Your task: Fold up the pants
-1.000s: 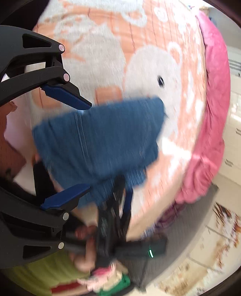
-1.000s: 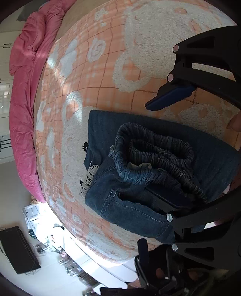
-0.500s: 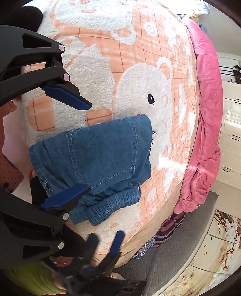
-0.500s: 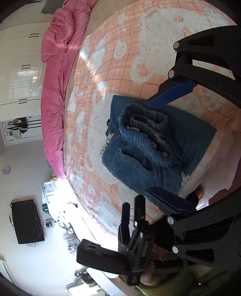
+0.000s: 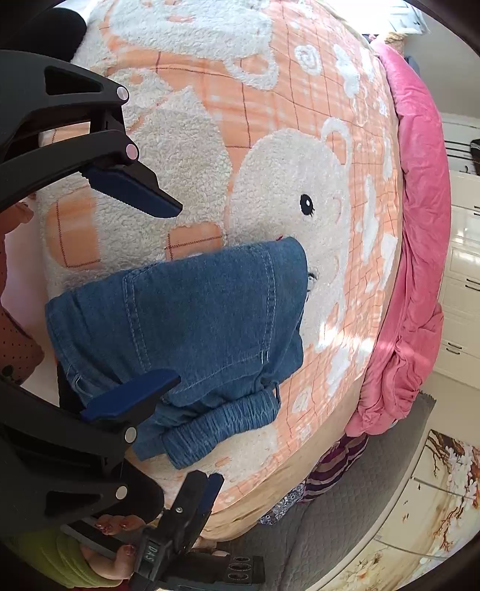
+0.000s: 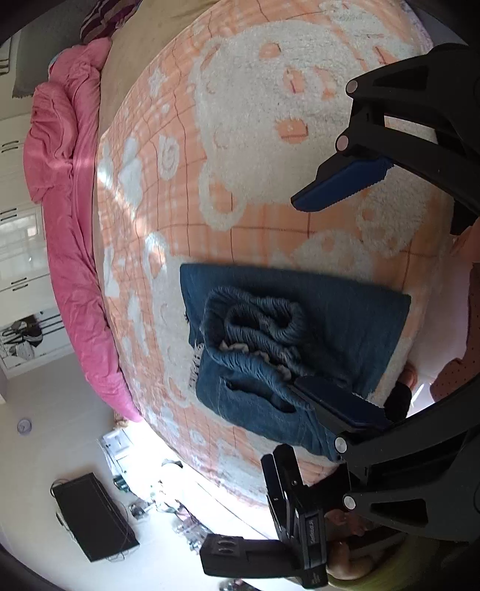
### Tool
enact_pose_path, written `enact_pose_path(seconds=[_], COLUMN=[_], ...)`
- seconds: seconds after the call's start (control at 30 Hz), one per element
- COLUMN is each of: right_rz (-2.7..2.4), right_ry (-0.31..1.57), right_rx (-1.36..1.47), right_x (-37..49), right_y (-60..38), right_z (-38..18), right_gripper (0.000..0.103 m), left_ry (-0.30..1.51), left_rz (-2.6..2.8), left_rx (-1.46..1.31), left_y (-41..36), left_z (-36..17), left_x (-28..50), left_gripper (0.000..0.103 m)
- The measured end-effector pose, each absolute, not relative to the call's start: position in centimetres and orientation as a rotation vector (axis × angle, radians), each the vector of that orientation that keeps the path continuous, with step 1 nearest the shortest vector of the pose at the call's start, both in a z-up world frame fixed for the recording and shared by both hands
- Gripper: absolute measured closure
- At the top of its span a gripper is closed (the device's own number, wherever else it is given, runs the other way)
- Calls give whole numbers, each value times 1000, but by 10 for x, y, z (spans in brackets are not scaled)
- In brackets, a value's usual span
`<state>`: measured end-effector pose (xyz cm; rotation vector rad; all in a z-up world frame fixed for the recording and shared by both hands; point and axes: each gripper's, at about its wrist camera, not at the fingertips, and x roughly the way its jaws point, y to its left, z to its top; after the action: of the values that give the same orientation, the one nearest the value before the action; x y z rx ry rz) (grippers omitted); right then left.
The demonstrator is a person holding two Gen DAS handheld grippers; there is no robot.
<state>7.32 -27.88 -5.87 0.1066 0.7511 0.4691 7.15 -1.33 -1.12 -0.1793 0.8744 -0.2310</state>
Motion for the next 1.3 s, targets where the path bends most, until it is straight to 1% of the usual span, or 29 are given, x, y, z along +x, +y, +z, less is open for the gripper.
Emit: enact_pose_path(seconds=[0.37, 0.43, 0.57, 0.6, 0.67, 0.9, 1.17, 1.23, 1.27, 1.3], right_rz=[454, 466, 495, 510, 530, 570, 566, 545, 553, 573], right_ry=[819, 838, 901, 912, 929, 953, 910, 905, 900, 897], right_rx=[218, 210, 215, 226, 237, 259, 243, 249, 257, 281], right_x=[114, 124, 141, 144, 148, 163, 159, 155, 152, 150], right_y=[-283, -278, -268, -267, -263, -256, -254, -254, -253, -253], right_z=[-65, -67, -79, -82, -86, -99, -104, -103, -103, -103], right_gripper=[19, 26, 45, 48, 51, 51, 52, 56, 68, 77], left_ry=[914, 918, 915, 908, 897, 890, 872, 868, 866, 863], left_rz=[-239, -239, -231, -230, -228, -242, -248, -242, -244, -254], left_rx=[-298, -299, -283, -268, -239, -279, -299, -302, -302, -297], left_y=[-10, -11, -10, -10, -11, -11, -23, -25, -26, -29], left_z=[-30, -34, -44, -46, -48, -47, -48, -48, -48, -47], left_x=[98, 104, 109, 109, 107, 113, 119, 121, 122, 122], left_gripper=[20, 20, 20, 19, 19, 21, 21, 23, 28, 42])
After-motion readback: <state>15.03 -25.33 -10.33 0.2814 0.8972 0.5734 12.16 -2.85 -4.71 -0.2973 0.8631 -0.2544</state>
